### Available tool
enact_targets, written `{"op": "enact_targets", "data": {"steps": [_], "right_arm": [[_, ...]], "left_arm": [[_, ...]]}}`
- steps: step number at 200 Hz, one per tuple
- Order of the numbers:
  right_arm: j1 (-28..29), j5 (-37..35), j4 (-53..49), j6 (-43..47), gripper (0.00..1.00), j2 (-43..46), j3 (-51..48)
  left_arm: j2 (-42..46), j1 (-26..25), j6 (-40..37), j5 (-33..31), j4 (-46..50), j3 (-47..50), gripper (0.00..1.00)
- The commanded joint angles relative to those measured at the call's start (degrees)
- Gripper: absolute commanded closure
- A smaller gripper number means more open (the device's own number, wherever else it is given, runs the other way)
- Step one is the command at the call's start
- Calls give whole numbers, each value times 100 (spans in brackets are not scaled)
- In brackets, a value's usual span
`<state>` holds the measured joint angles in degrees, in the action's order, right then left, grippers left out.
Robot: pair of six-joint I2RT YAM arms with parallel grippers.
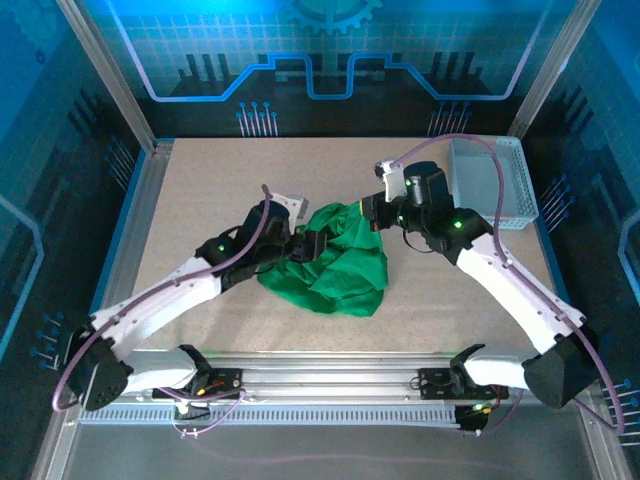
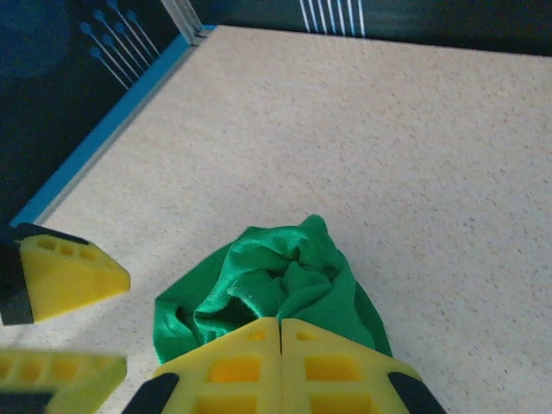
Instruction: Fold the inside-out t-shirt
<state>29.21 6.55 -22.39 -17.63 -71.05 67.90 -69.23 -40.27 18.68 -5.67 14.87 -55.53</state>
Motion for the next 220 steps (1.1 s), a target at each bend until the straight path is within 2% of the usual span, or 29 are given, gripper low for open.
{"op": "enact_targets", "data": {"steps": [1,52,95,111,129,154,189,211,220], "right_arm": [[32,429,227,-75,100,337,274],[174,788,143,-131,100,630,425],[209,616,30,-83,100,746,448],[206,512,-51,-59,100,746,508],[198,539,-72,-56,100,720,544],[194,608,-26,-156,100,665,548],[79,354,-60,-300,100,619,505],[-255,338,-116,-533,100,536,478],[-383,309,-107,-581,100,485,465]], "left_arm": [[14,-214,-538,273,-894,228,32],[-691,-218,-743,493,-1376,-29,39],[-1327,-218,-1184,458,-1284,-349,35],[-1477,-225,-1373,589,-1212,-379,31],[-1692,-223,-1458,465,-1110,-433,32],[-1828,-219,-1463,233,-1198,-441,44],[-1761,-224,-1326,22,-1393,-408,76],[-1578,-227,-1246,18,-1422,-340,96],[-1491,-233,-1208,9,-1374,-328,100]]}}
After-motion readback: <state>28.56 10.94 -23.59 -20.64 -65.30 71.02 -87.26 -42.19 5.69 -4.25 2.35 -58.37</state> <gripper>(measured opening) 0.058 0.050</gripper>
